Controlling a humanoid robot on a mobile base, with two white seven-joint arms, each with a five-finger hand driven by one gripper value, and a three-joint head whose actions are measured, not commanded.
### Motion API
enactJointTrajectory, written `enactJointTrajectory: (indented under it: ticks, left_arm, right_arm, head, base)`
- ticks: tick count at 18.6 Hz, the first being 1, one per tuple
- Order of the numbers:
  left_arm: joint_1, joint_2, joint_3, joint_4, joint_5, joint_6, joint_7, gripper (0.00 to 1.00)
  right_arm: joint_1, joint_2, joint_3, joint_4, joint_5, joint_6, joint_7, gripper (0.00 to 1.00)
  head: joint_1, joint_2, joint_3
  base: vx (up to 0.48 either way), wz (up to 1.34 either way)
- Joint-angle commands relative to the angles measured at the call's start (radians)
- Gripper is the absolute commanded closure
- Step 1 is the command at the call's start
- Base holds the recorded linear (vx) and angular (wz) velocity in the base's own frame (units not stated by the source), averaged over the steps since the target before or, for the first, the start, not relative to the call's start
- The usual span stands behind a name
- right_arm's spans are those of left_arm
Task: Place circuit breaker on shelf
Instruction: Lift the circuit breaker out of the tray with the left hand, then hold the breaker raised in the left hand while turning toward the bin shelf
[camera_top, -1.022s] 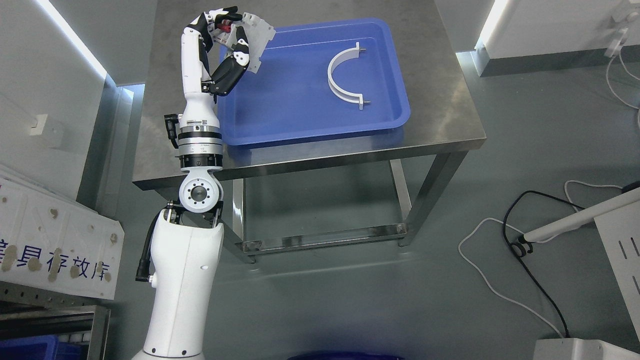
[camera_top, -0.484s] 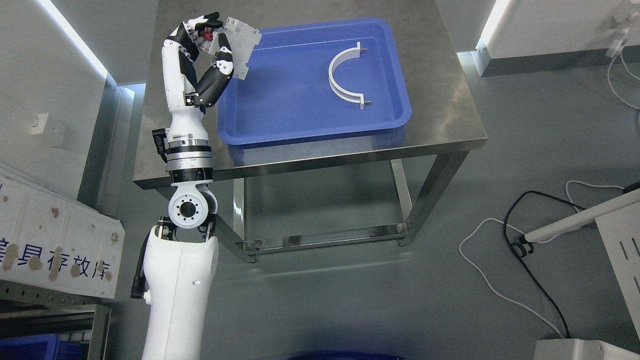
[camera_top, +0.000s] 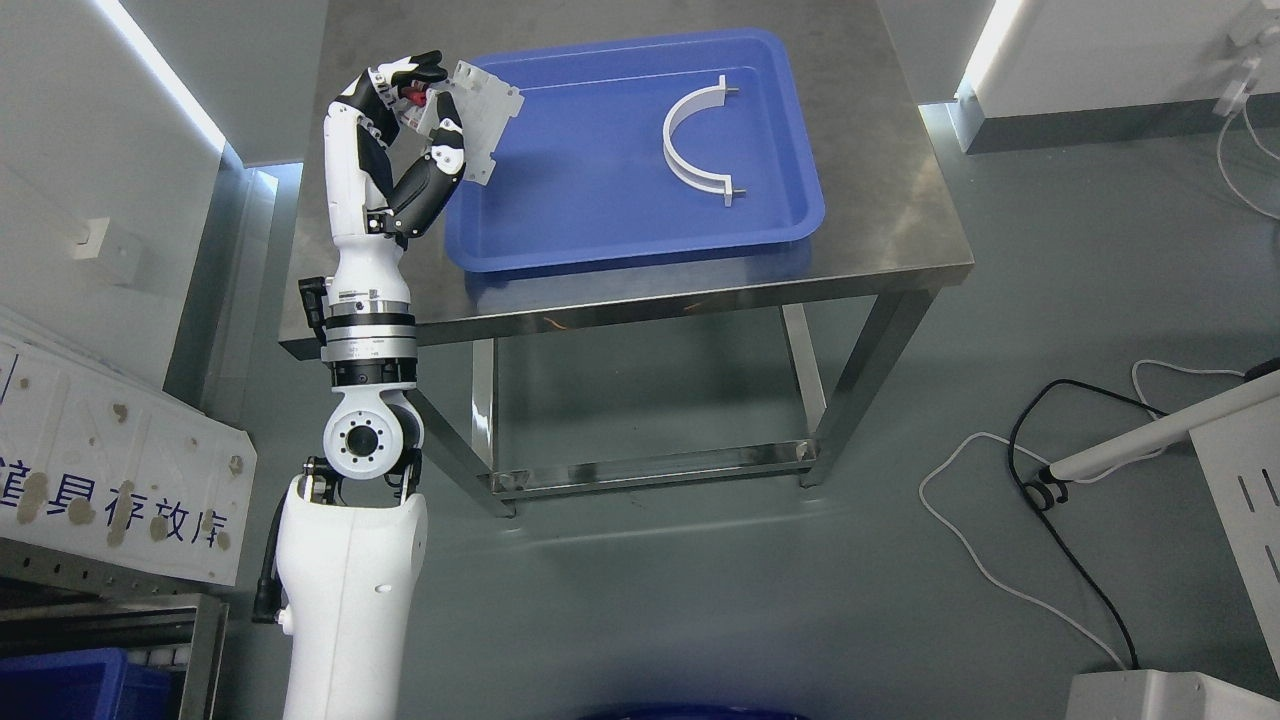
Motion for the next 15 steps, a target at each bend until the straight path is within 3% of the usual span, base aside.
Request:
enactJointTrajectory:
  ticks: [1,15]
  left_arm:
    - [0.045,0.017,0.016,-0.043,0.002,0.004,-0.035,0.98]
    - [0.1,0.017,0.076,-0.045,0.002,-0.02,-0.125,0.98]
  right_arm:
    - [0.015,-0.017,0.0,0.0,0.001,-0.043,-0.001,0.0]
    - [0.015,-0.017,0.0,0.0,0.001,-0.043,-0.001,0.0]
  head:
    - [0.0,0.0,0.0]
    - [0.0,0.0,0.0]
  base:
    - [-0.098,0.02]
    - [-0.084,-0.03]
